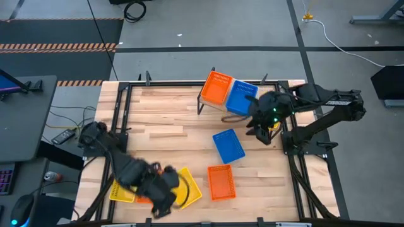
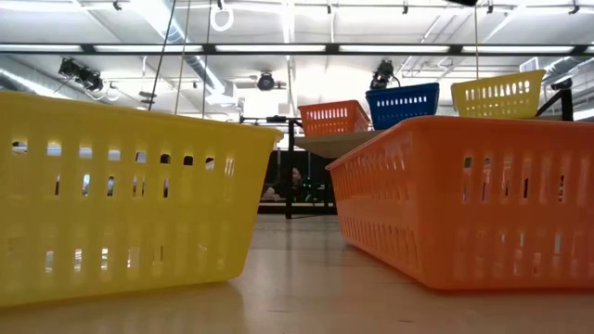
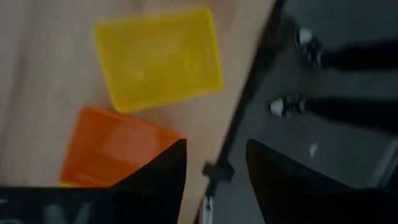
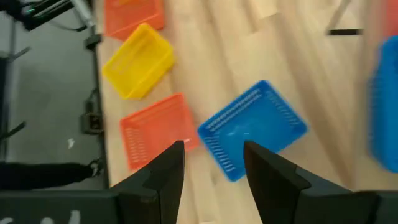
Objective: Stack baskets on shelf by color
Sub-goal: Stack the left yellow basket on the yellow basket on the shelf
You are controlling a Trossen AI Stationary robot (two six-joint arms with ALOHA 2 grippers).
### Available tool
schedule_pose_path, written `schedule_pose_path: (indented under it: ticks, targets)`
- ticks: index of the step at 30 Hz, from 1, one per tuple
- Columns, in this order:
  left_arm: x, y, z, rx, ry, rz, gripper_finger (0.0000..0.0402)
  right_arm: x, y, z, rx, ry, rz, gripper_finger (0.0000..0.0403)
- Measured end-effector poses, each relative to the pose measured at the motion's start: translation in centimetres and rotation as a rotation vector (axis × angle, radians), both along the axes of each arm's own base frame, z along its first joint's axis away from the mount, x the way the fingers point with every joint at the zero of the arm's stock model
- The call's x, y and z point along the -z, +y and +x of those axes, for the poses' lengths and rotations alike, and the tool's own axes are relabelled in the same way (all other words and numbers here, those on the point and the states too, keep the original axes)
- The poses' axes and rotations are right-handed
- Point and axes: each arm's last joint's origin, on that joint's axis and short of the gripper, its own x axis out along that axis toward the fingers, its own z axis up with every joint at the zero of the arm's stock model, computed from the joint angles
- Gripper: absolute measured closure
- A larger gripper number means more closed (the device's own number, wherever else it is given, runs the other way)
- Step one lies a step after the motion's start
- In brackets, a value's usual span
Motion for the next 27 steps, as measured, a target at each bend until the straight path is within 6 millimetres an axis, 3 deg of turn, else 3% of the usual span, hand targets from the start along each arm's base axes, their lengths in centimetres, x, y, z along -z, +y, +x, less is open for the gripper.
schedule_pose_path:
  ticks: [9, 16, 19, 27]
  targets:
    - [3.0, -5.2, -1.6, 0.132, 0.059, -0.003, 0.023, -0.8, 4.2, 0.1, -0.078, -0.105, 0.079, 0.0232]
    - [8.3, -8.3, -3.5, 0.181, 0.151, -0.054, 0.023, -0.5, 7.1, 0.1, -0.075, -0.117, 0.099, 0.0232]
    - [10.2, -9.0, -4.7, 0.185, 0.197, -0.032, 0.023, 0.2, 8.0, -0.1, -0.064, -0.083, 0.11, 0.0232]
    - [12.3, -8.8, -9.4, 0.221, 0.242, 0.056, 0.023, 0.6, 9.5, -0.4, 0.007, -0.063, 0.144, 0.0232]
